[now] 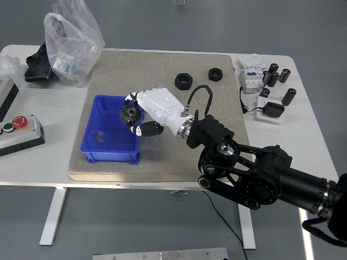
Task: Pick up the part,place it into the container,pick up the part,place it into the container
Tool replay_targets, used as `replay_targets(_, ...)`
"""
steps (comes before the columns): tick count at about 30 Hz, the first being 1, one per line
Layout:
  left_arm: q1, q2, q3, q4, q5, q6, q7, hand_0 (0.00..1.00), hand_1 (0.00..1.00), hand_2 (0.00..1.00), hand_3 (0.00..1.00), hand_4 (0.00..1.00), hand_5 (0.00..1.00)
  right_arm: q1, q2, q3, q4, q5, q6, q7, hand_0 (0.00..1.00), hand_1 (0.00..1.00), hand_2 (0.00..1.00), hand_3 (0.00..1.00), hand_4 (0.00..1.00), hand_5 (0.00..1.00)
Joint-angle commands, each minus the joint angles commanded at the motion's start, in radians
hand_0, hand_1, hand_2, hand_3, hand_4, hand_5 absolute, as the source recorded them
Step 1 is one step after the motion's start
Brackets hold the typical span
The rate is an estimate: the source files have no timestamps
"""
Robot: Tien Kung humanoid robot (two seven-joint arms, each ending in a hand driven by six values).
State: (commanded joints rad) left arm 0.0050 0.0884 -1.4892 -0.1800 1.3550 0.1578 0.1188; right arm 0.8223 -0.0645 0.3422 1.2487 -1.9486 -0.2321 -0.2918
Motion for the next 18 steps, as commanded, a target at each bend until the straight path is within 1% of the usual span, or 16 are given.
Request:
replay_targets(4,0.001,0.001,-0.001,0.0,0.0,0.001,0.001,0.656,0.594,0.588,0.665,0.646,0.233,0.012,0.015,-0.054,-0.011,-0.011,0.01,-0.022,0.448,0.696,0.664,0.676,0.274,0.236)
replay_targets(6,0.002,0.0,-0.005,0.0,0.003,0.001,0.003,0.656,0.594,0.588,0.665,0.646,0.233,0.015,0.022,-0.073,-0.018,-0.017,0.007,-0.031,0.448,0.696,0.664,0.676,0.274,0.236)
replay_targets(7,0.002,0.0,-0.006,0.0,0.004,0.001,0.003,0.656,0.594,0.589,0.667,0.645,0.232,0.016,0.025,-0.079,-0.02,-0.02,0.004,-0.034,0.558,0.844,0.846,0.843,0.37,0.225)
replay_targets(12,0.003,0.0,-0.008,0.0,0.008,0.001,0.005,0.656,0.594,0.589,0.667,0.645,0.232,0.018,0.031,-0.086,-0.03,-0.023,-0.007,-0.042,0.558,0.844,0.846,0.843,0.37,0.225)
replay_targets(13,0.003,0.0,-0.008,0.0,0.007,0.001,0.005,0.656,0.594,0.589,0.666,0.645,0.231,0.018,0.032,-0.085,-0.031,-0.024,-0.007,-0.043,0.61,0.9,0.937,0.932,0.516,0.275)
replay_targets(18,0.004,-0.001,-0.008,0.0,0.008,0.0,0.006,0.656,0.594,0.589,0.666,0.645,0.231,0.015,0.033,-0.084,-0.035,-0.023,-0.007,-0.046,0.61,0.9,0.937,0.932,0.516,0.275)
